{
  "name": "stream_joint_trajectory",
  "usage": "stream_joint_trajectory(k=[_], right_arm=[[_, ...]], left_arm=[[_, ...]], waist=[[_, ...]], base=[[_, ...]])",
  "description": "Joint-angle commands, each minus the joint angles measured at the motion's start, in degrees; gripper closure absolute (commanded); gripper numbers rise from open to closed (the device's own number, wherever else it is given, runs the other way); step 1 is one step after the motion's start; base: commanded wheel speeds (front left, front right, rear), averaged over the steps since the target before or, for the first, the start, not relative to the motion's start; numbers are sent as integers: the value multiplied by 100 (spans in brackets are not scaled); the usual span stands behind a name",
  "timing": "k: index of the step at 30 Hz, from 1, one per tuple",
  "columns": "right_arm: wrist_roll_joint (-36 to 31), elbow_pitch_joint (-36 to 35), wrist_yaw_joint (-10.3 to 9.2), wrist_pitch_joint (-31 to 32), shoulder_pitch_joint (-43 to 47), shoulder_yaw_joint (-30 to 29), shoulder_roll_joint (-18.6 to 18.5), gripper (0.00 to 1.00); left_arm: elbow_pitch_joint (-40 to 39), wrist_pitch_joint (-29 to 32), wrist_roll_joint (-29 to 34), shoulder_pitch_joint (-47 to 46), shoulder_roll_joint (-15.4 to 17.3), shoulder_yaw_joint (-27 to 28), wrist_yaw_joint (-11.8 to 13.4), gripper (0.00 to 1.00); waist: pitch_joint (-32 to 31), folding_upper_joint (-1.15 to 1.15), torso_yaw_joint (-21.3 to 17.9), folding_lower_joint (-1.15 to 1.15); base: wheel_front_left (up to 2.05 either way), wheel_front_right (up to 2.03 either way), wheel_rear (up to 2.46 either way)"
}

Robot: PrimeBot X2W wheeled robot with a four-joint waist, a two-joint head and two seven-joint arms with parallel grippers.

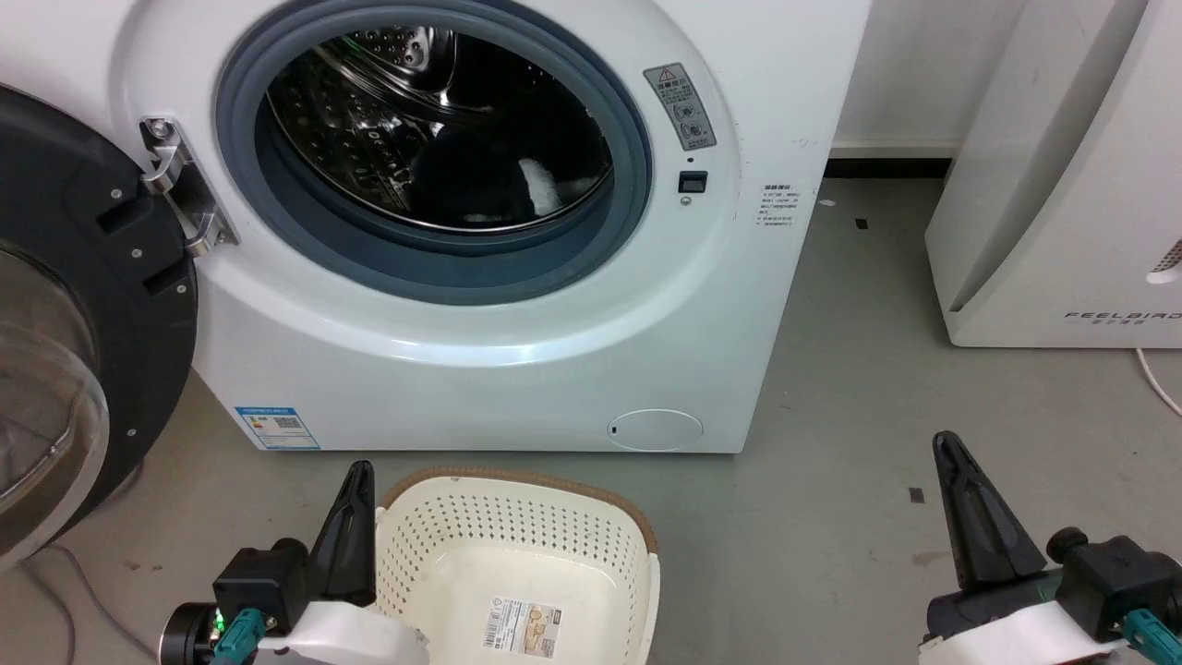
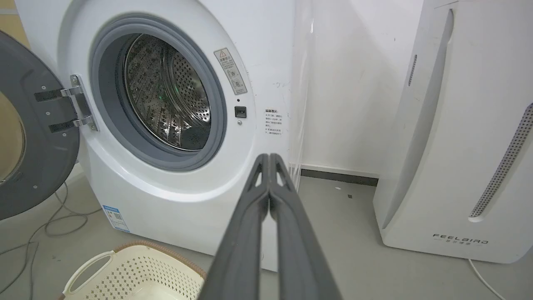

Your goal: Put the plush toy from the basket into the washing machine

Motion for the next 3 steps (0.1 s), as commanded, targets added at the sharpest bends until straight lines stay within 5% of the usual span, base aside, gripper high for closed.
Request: stream_joint_trajectory(k=[1,3], right_arm=[[-50,22,-1,44,-51,12,0,100],[-55,28,-1,67,-55,13,0,100]], left_arm=[[-40,42,59,-7,-16,30,20,100],[-51,65,79,-7,-19,35,23,100]], waist=[[-4,0,-1,0],[-11,0,-4,0]], base=[[0,0,0],[0,0,0]])
